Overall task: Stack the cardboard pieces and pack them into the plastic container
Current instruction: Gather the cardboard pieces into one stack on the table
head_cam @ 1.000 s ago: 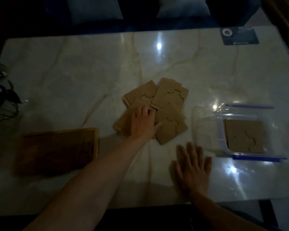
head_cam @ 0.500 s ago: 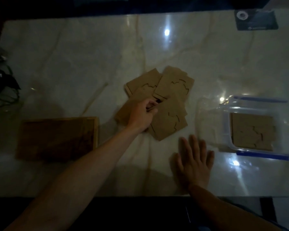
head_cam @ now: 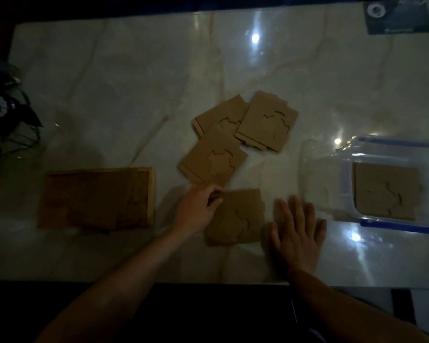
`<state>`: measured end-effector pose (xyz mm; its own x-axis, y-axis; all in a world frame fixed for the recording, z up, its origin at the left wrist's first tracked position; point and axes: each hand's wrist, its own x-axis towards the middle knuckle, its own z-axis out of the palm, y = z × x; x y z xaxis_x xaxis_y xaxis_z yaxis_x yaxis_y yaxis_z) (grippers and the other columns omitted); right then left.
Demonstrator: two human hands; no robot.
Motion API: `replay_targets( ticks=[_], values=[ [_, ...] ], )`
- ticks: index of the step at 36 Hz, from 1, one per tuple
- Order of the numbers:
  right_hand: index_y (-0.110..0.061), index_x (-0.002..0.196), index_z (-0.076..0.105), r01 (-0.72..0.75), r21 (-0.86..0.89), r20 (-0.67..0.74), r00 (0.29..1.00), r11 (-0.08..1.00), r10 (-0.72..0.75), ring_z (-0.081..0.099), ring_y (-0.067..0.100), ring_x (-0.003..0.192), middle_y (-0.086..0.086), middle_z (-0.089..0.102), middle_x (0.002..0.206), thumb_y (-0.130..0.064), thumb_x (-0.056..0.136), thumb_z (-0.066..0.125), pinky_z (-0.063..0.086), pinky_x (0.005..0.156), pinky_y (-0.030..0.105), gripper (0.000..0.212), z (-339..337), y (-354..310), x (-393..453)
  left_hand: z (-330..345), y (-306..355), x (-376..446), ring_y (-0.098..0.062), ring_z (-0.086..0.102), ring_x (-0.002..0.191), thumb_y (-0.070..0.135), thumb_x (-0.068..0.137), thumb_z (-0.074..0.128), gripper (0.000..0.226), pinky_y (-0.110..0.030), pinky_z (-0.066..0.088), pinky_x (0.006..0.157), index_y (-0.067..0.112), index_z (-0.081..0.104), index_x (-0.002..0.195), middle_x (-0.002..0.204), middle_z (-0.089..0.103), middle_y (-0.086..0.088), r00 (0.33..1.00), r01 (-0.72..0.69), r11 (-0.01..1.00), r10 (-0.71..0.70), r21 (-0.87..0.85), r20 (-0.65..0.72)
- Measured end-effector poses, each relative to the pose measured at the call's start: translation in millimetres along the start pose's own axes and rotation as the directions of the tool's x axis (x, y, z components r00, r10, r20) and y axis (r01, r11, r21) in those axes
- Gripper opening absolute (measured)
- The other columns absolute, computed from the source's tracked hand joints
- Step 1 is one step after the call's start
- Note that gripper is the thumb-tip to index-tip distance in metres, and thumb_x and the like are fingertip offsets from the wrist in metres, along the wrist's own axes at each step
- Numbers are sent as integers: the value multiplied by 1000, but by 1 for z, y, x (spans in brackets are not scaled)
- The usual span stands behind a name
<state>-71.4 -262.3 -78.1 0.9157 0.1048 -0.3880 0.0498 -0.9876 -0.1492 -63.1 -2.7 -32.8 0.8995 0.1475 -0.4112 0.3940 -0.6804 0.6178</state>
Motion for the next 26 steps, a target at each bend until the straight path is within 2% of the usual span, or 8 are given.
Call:
replay_targets(
  ticks=[2,5,9,13,16,21,24,26],
  values=[
    [-47,152,5,0,6,-13,1000,1000,0,-15,13,150,-15,-6,164,-63,90,22,-15,117,41,66,2,1,0,4,-4,-4,-11,50,104,36,94,52,25,-26,42,86,28,57,117,115,58,5,989,-114,982,126,154,-76],
    [-48,151,3,7,17,-21,1000,1000,-7,-13,13,150,-14,-6,164,-63,90,22,-15,117,40,66,1,1,-1,14,-8,-8,-17,52,103,33,96,50,27,-31,44,83,20,58,119,115,58,0,959,-217,924,263,315,-109],
    [-48,151,3,6,30,-24,1000,1000,-6,-13,13,150,-15,-4,164,-63,89,24,-18,116,38,67,0,-1,-1,26,-13,-8,-23,56,94,30,92,54,26,-35,49,75,17,61,114,108,60,-4,916,-259,864,361,432,-173],
    [-48,151,3,-4,26,-21,1000,1000,5,-18,12,149,-12,0,164,-63,90,24,-21,116,37,67,-1,-2,-2,35,-23,-8,-19,46,95,33,89,54,27,-33,46,74,22,59,113,109,56,-2,869,-276,799,445,534,-216],
    [-48,151,1,-13,17,-10,1000,1000,13,-19,12,149,-13,-5,164,-65,90,18,-21,116,38,66,0,-2,-2,39,-29,-8,-20,43,96,36,88,57,28,-33,45,76,26,58,114,111,53,-1,866,-273,767,459,580,-200],
    [-48,152,1,-13,20,-7,1000,1000,13,-16,14,149,-13,-6,164,-65,90,18,-20,116,38,66,0,-3,-1,36,-26,-7,-17,44,94,38,89,54,25,-31,40,75,29,55,113,109,55,2,869,-244,784,438,571,-229],
    [-47,152,1,-19,7,-8,1000,1000,19,-16,14,149,-12,-4,164,-64,89,19,-19,116,39,67,0,-4,-1,25,-20,-5,-17,43,96,38,93,45,24,-32,42,78,28,52,113,111,54,-1,877,-235,853,393,466,-276],
    [-47,152,3,-19,5,-11,1000,1000,19,-15,14,150,-13,-3,164,-63,89,21,-17,116,39,67,0,-4,-1,13,-15,2,-19,44,102,41,93,44,28,-30,38,83,27,52,116,115,54,-3,898,-156,908,295,388,-328]
  ],
)
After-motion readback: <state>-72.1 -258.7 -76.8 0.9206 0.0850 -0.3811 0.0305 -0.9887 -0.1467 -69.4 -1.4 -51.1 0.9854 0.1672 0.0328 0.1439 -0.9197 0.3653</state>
